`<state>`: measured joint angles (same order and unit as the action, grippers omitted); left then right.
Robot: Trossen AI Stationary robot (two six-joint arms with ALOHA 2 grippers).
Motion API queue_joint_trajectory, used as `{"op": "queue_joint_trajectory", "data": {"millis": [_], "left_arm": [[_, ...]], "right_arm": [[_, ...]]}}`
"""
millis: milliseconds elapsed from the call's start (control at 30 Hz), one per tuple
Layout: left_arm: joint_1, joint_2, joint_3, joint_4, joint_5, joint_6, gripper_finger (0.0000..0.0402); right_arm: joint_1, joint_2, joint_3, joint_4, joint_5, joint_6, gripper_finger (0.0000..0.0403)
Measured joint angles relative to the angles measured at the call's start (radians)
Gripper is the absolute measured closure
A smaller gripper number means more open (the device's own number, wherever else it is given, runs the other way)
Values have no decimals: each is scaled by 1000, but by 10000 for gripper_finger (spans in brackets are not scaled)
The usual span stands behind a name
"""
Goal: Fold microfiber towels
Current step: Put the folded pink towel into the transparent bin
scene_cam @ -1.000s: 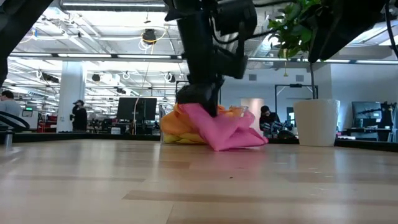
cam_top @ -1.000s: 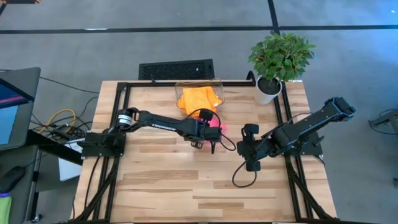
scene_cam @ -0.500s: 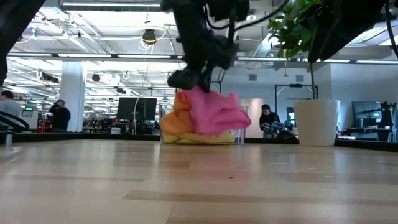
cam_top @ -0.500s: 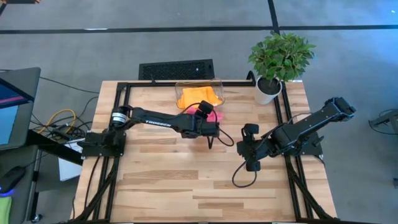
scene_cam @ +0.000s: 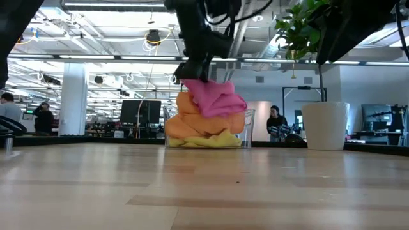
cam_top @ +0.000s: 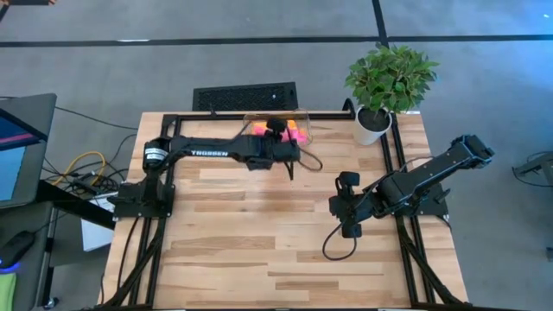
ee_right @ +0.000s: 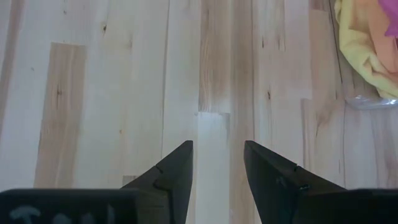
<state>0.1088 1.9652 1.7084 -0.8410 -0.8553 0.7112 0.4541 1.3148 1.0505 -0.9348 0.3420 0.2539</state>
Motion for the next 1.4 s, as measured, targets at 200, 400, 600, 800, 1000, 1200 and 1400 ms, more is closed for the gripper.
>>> {"op": "queue_joint_trajectory", "data": {"millis": [200, 400, 600, 800, 1000, 1200, 1400], "left_arm": [[78, -56, -1, 46, 60, -46, 401], [125, -113, 1, 48, 179, -105, 401], [181, -92, 0, 44, 316, -166, 401], [206, -53, -1, 45, 359, -193, 401], [222, -36, 0, 20, 405, -220, 384], [222, -18, 0, 20, 406, -218, 355], [223, 1, -1, 11, 399, -220, 306]], "right_arm": [[0, 0, 0, 1, 0, 0, 235], [-2, 0, 0, 0, 0, 0, 235], [-5, 0, 0, 0, 1, 0, 235], [-5, 0, 0, -1, 1, 0, 235], [-5, 0, 0, -3, 2, 0, 235], [-5, 0, 0, -3, 2, 0, 235], [-5, 0, 0, -3, 2, 0, 235]]}}
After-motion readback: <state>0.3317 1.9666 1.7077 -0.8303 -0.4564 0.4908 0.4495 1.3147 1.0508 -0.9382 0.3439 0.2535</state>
